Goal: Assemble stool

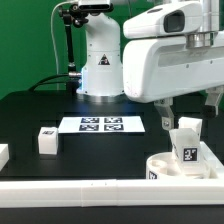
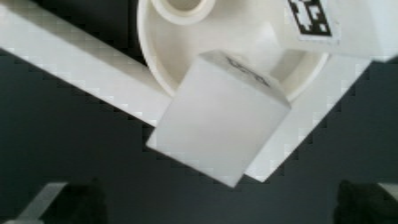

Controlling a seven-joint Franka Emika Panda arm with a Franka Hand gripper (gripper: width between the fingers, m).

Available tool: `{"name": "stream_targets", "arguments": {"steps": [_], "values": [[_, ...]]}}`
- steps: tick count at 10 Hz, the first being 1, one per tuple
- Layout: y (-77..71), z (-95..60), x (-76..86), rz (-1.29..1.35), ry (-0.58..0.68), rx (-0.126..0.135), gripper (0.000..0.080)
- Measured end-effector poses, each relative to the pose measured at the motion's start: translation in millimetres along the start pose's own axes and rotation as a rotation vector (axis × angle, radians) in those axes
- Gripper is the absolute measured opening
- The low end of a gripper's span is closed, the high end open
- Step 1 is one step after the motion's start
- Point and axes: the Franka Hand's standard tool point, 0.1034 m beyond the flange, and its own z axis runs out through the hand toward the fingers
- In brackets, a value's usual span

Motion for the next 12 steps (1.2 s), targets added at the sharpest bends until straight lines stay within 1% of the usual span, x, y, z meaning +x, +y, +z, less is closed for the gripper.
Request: {"name": "stream_targets", "arguments": {"steps": [3, 4, 5, 6, 7, 9, 11, 12], "values": [[2.8, 1.2, -2.2, -0.202, -0.008, -0.007, 0.0649], [1.8, 3.8, -1.6, -0.332, -0.012, -0.022, 0.0649], [-1.8, 7.3, -1.8, -0.457, -0.029, -0.032, 0.0649], [-6.5, 9.4, -0.8, -0.539, -0.041, -0.041, 0.0649], [-8.1, 11.4, -1.5, -0.657, -0.054, -0.044, 0.0649], [-8.7, 18.2, -5.5, -0.816, -0.086, -0.046, 0.0649], [-9.2, 28.6, -10.5, -0.972, -0.113, -0.036, 0.0649], [-9.4, 31.5, -12.1, -0.984, -0.118, -0.033, 0.0649]]}}
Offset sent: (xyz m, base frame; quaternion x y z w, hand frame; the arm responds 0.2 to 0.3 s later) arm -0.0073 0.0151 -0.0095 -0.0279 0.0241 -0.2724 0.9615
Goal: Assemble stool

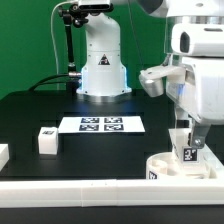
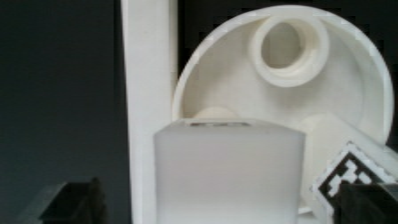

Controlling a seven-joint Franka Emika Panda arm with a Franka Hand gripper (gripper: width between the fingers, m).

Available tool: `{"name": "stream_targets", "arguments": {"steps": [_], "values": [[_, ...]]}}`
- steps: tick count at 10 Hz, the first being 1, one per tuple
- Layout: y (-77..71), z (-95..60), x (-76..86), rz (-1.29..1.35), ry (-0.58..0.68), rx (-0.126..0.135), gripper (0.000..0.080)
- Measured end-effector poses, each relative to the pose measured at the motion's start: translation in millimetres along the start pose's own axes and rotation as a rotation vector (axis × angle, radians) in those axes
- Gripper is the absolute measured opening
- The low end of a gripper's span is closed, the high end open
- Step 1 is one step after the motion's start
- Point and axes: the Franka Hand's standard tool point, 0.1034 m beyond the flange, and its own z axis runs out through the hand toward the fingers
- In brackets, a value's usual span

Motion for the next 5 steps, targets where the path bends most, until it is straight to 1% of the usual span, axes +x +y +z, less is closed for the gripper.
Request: {"name": "stream_targets", "arguments": {"steps": [1, 2, 3, 4, 5], "values": [[-0.2, 0.5, -0.4, 0.003, 0.000, 0.001, 0.0602], [-0.2, 0.5, -0.9, 0.005, 0.000, 0.001, 0.0602], [-0.2, 0.6, -1.2, 0.006, -0.001, 0.001, 0.0399], [-0.3, 0.7, -1.4, 0.023, -0.001, 0.001, 0.0399], [-0.4, 0.7, -1.5, 0.044, -0.001, 0.002, 0.0338]]}}
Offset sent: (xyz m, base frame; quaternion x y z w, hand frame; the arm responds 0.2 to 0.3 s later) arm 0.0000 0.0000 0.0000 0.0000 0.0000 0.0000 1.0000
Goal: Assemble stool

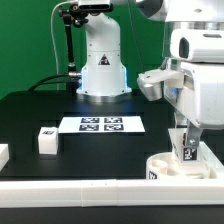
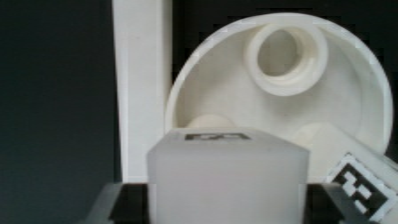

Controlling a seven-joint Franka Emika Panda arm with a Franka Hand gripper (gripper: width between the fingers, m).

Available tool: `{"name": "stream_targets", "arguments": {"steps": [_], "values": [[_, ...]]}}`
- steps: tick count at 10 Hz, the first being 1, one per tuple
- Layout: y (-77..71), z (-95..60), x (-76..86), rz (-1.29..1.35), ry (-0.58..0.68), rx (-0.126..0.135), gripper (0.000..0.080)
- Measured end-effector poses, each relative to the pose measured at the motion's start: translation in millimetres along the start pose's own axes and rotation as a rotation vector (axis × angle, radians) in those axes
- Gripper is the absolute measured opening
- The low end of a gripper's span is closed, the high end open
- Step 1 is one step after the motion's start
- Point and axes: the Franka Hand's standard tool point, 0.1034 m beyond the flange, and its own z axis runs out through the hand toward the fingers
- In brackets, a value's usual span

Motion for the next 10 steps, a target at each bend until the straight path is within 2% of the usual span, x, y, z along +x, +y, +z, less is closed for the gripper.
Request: {"name": "stream_targets", "arguments": {"steps": [1, 2, 5, 10], "values": [[-0.7, 0.1, -0.2, 0.036, -0.002, 0.016, 0.0338], [1.0, 0.4, -0.5, 0.099, -0.011, 0.044, 0.0338], [3.7, 1.3, -2.7, 0.388, -0.009, 0.108, 0.0338], [1.4, 1.7, -0.8, 0.741, -0.031, 0.119, 0.0340]]}}
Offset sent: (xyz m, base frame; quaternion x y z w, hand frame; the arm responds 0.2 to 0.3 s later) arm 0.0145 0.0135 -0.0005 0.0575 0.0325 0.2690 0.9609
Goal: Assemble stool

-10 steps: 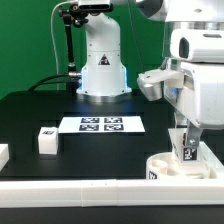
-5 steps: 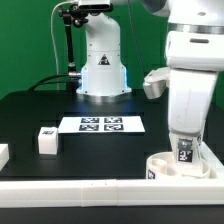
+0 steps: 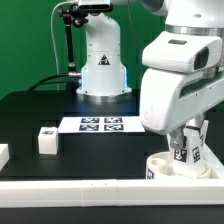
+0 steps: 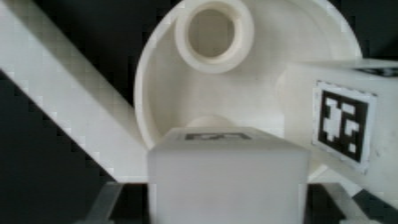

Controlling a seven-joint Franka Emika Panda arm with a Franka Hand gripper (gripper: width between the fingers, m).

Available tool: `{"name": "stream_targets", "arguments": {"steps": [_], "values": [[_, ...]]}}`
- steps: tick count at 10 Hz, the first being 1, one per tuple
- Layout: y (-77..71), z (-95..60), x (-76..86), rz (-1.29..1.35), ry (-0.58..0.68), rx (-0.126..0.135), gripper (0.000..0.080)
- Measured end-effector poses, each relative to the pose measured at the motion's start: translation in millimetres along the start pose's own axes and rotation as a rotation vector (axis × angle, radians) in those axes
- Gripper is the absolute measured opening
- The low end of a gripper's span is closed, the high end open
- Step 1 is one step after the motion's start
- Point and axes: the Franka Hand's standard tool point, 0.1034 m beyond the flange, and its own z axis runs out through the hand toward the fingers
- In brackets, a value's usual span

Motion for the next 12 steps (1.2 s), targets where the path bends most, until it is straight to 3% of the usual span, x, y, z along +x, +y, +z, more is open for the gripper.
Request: {"name": "stream_targets", "arguments": {"steps": [3, 6, 12], "values": [[-2.1, 0.5, 0.4, 0.210, 0.002, 0.008, 0.0340], [-3.5, 0.9, 1.1, 0.570, 0.038, 0.062, 0.0340], [-11.2, 0.7, 7.2, 1.107, 0.025, 0.086, 0.0340]]}}
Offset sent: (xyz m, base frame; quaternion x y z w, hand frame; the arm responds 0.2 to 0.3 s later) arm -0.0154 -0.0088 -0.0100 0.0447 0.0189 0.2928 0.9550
